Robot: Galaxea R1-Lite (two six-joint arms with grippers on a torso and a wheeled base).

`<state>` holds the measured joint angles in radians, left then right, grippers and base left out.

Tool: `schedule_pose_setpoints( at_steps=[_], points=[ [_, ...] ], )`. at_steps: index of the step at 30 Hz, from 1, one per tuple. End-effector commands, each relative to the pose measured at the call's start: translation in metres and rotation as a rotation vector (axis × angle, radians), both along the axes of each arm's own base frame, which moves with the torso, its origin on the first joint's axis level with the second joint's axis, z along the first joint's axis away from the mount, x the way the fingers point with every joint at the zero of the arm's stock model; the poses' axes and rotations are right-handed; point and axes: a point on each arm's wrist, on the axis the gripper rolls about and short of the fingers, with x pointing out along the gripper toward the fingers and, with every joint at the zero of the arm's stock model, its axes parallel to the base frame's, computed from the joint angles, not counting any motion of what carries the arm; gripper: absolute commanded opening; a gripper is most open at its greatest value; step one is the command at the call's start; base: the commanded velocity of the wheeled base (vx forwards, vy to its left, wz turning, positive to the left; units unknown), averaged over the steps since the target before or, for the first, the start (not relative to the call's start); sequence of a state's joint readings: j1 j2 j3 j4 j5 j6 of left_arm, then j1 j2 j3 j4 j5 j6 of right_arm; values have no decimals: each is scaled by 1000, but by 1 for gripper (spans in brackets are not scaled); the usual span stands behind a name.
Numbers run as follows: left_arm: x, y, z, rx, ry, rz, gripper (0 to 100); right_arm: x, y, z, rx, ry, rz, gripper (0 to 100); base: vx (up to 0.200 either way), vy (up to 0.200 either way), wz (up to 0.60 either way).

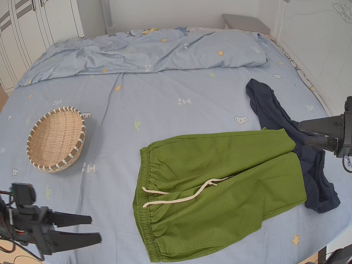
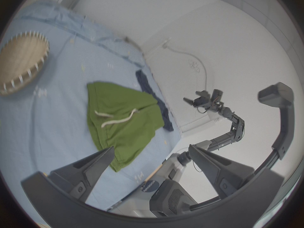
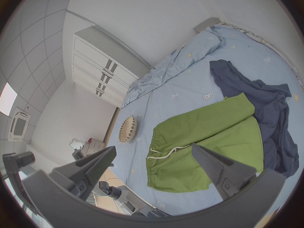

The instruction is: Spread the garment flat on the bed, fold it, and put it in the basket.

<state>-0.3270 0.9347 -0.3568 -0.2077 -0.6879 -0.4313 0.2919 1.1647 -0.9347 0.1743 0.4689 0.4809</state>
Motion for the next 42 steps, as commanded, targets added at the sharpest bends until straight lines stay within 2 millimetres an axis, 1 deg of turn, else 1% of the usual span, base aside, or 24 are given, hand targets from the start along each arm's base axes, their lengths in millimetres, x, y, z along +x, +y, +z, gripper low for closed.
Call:
schedule_pose_setpoints(
  at_steps=[1,2,5,10,17,22,26,33,42],
  points=[
    [52,-42,-98,110,498,-200,100,3,4,-25,-53,-48,31,100,0,0,0],
    [53,-43,-105,127,534,-203,100,4,3,-25,-56,-46,21,100,0,0,0],
    [52,-43,-114,148,589,-202,100,5,3,-26,-60,-41,14,100,0,0,0],
    [51,-43,-119,157,619,-200,100,6,4,-28,-63,-35,16,100,0,0,0],
    [60,-48,-137,195,677,-207,100,15,5,-36,-89,3,-16,100,0,0,0],
    [68,-52,-145,192,649,-218,100,16,6,-37,-94,5,-24,100,0,0,0],
    [72,-61,-152,197,636,-240,100,16,6,-37,-95,6,-24,100,0,0,0],
    [83,-67,-157,178,592,-233,100,16,5,-36,-93,-1,-27,100,0,0,0],
    [92,-70,-165,192,554,-196,100,16,5,-36,-95,1,-32,100,0,0,0]
  ],
)
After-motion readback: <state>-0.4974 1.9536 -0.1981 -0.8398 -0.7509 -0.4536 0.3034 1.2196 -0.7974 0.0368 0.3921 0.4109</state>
